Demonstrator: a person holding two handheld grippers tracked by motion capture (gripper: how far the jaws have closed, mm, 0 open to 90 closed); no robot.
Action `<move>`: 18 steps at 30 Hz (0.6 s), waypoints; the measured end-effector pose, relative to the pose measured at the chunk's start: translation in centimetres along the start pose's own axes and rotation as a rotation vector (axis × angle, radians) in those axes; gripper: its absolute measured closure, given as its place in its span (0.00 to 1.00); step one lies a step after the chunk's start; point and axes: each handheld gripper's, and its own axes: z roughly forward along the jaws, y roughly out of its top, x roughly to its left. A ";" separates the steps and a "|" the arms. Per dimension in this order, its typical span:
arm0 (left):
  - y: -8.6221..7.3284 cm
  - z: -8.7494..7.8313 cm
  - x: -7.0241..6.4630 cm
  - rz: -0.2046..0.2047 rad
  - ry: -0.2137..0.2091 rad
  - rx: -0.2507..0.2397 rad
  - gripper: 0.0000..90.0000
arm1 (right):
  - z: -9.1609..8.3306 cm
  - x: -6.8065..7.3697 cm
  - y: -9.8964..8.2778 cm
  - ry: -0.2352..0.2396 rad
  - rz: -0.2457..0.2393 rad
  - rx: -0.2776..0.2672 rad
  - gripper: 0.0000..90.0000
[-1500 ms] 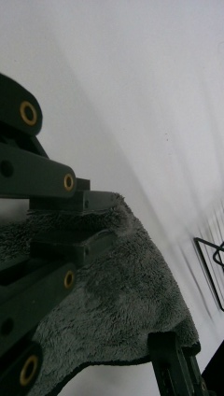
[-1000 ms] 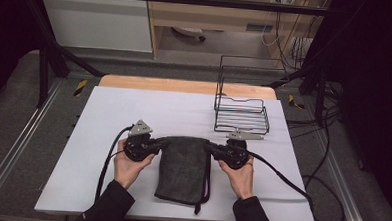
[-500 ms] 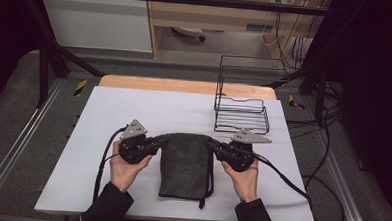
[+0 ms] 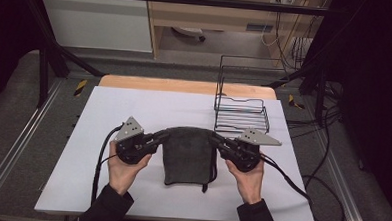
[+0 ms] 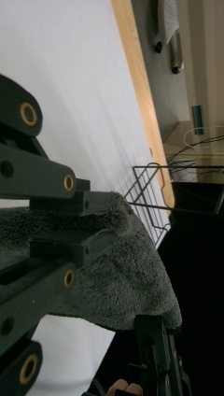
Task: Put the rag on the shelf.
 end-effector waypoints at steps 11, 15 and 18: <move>1.6 0.0 -0.8 0.039 0.010 -0.079 0.90 | -1.6 0.6 1.9 -0.028 -0.039 -0.080 0.90; 2.7 0.2 -1.1 0.042 0.008 -0.118 0.90 | -2.0 0.6 2.6 -0.041 -0.054 -0.108 0.90; 3.6 0.3 -1.6 0.063 0.027 -0.141 0.90 | -2.5 0.6 3.6 -0.058 -0.061 -0.140 0.90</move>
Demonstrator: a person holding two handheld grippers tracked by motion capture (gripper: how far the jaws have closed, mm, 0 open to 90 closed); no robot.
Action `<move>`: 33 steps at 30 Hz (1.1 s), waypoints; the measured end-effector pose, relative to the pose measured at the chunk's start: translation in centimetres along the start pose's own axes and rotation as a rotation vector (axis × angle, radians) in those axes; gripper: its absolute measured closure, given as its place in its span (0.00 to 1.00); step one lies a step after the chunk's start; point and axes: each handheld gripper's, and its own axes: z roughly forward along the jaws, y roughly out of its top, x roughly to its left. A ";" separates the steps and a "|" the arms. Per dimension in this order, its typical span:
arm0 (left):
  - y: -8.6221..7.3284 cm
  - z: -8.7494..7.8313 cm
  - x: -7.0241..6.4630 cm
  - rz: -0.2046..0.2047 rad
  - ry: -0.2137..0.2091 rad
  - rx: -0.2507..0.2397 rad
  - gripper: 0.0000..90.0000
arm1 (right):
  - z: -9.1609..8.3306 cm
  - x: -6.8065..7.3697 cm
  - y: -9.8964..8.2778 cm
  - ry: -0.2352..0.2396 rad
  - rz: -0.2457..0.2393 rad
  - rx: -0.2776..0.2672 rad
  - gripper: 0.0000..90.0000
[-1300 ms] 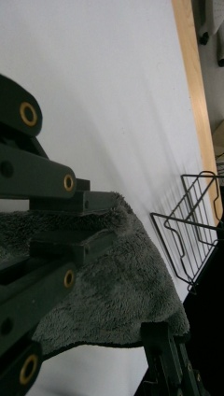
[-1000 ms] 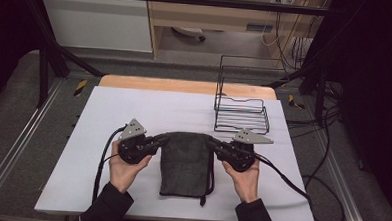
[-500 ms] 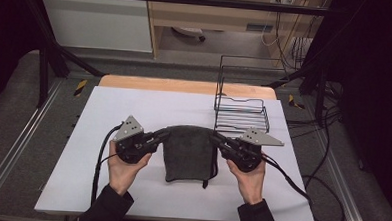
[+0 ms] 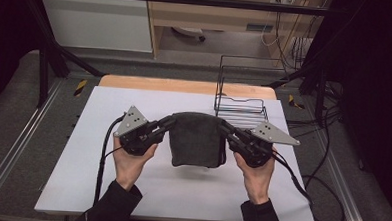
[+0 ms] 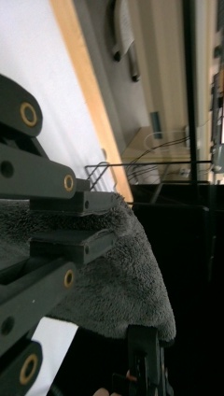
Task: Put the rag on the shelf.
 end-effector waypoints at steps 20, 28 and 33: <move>4.5 3.1 -1.4 -0.031 -0.043 -0.125 0.90 | -1.8 -1.1 3.6 -0.110 -0.035 -0.128 0.90; 6.3 4.6 -2.1 -0.045 -0.064 -0.171 0.90 | -2.8 -1.9 5.2 -0.150 -0.053 -0.175 0.90; 7.3 5.5 -2.6 -0.049 -0.073 -0.196 0.90 | -3.2 -2.4 6.1 -0.176 -0.055 -0.198 0.90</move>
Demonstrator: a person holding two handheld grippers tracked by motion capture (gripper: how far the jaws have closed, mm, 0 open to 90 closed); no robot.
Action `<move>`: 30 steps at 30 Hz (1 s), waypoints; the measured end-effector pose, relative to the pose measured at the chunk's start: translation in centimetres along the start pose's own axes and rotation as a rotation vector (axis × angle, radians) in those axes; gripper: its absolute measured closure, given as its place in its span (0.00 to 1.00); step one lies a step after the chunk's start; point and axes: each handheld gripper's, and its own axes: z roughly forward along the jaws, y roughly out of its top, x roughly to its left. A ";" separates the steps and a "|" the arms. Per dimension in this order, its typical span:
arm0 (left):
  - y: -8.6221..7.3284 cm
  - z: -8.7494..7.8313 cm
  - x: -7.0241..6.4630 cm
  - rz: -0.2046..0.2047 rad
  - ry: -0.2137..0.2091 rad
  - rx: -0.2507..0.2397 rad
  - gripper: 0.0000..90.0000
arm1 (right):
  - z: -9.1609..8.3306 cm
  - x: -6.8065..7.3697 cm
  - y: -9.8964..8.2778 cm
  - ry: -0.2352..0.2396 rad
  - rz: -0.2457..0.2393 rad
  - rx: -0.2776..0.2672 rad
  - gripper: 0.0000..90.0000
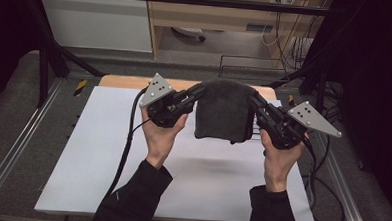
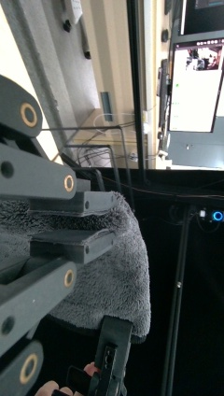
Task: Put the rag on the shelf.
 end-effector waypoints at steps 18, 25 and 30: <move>3.3 3.1 -0.7 0.001 -0.025 -0.071 0.91 | -0.2 -1.8 3.3 -0.067 -0.018 -0.080 0.90; 5.1 4.3 -0.9 0.002 -0.030 -0.105 0.91 | -0.3 -2.5 5.4 -0.098 -0.048 -0.104 0.90; 6.4 5.0 -1.2 0.019 -0.032 -0.125 0.91 | 0.0 -3.3 6.8 -0.114 -0.056 -0.123 0.90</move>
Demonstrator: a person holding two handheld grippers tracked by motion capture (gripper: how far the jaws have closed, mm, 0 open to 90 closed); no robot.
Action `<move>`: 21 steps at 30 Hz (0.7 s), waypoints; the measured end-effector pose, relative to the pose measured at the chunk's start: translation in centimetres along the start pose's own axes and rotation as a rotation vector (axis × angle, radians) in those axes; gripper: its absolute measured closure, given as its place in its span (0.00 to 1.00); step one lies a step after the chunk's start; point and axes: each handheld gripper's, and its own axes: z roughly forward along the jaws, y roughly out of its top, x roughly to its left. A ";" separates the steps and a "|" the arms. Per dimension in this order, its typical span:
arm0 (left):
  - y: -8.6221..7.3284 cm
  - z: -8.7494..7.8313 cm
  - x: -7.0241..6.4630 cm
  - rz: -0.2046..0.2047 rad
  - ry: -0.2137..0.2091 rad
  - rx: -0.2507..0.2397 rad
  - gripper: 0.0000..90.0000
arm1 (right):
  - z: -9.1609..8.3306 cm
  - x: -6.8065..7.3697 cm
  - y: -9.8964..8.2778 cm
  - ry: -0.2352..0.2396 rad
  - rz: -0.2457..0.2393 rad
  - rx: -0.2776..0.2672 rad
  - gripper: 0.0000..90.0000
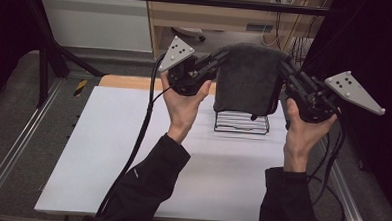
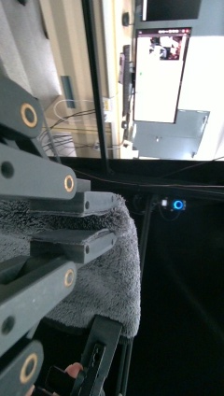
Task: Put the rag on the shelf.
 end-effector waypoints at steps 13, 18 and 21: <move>2.2 2.4 0.7 0.002 0.019 -0.015 0.91 | 2.0 -1.8 2.2 -0.016 -0.022 -0.013 0.90; 3.1 3.4 1.0 0.001 0.022 -0.020 0.91 | 2.9 -2.6 3.1 -0.019 -0.020 -0.023 0.90; 3.6 3.9 1.0 0.010 0.030 -0.021 0.91 | 3.3 -3.0 3.5 -0.023 -0.023 -0.026 0.90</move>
